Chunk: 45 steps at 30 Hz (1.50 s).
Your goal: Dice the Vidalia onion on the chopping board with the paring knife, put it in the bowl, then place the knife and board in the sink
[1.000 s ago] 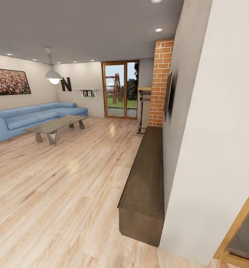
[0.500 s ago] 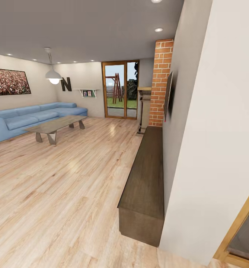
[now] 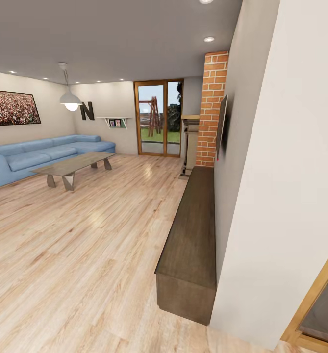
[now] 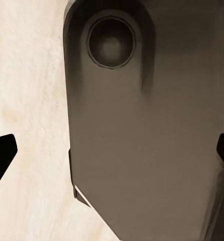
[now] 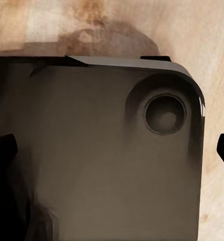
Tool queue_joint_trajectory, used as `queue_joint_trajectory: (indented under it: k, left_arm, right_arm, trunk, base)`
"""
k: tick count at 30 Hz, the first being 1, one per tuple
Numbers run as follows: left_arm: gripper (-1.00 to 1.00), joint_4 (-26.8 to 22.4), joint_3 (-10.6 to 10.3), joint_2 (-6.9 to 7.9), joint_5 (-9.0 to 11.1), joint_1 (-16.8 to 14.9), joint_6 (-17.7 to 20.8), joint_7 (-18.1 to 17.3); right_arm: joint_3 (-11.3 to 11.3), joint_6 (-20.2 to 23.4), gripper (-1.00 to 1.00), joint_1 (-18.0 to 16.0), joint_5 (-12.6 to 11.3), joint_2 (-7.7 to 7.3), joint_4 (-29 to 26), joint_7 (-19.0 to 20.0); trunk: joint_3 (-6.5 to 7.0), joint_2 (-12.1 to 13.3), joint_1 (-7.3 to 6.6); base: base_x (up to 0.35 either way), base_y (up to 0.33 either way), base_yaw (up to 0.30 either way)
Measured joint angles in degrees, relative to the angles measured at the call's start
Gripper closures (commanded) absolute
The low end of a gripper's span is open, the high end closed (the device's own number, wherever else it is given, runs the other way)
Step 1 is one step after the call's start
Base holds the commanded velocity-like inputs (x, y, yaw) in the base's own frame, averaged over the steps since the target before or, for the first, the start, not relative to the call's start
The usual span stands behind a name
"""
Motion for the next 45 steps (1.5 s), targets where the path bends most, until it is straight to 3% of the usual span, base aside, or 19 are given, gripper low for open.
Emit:
queue_joint_trajectory:
  k: [9, 18, 28, 38, 45]
  left_arm:
    - [-1.0, -6.0, 0.1, -0.07, 0.0, 0.0, -1.3, 0.0]
    - [-1.0, -13.7, 0.1, -0.11, 0.0, 0.0, -1.4, 0.0]
    - [-1.0, -24.1, 0.1, -0.46, 0.0, 0.0, -1.5, 0.0]
    - [-1.0, -34.0, 0.0, -0.76, 0.1, 0.0, -1.6, 0.0]
    - [-1.0, -31.7, 0.0, -0.77, 0.2, 0.0, -1.6, -0.2]
  right_arm:
    - [0.0, -1.4, -1.0, 0.0, 0.0, -0.28, -1.2, 0.0]
    - [0.0, -8.2, -1.0, 0.0, 0.1, -0.31, -4.5, -0.1]
    - [0.0, -9.4, -1.0, 0.0, 0.2, -0.45, -19.1, -0.4]
    - [-0.1, -9.6, -1.0, 0.0, 0.0, -0.46, -29.0, -1.9]
    - [-0.2, -9.6, -1.0, 0.0, 0.0, -0.48, -29.1, -1.9]
  trunk:
    - [0.01, 0.0, 0.0]
    - [0.01, 0.0, 0.0]
    - [0.01, 0.0, 0.0]
    - [0.01, 0.0, 0.0]
    - [0.01, 0.0, 0.0]
  base:
    - [0.0, 0.0, 0.0]
    - [0.0, 0.0, 0.0]
    - [0.0, 0.0, 0.0]
    - [0.0, 0.0, 0.0]
    - [0.0, 0.0, -0.016]
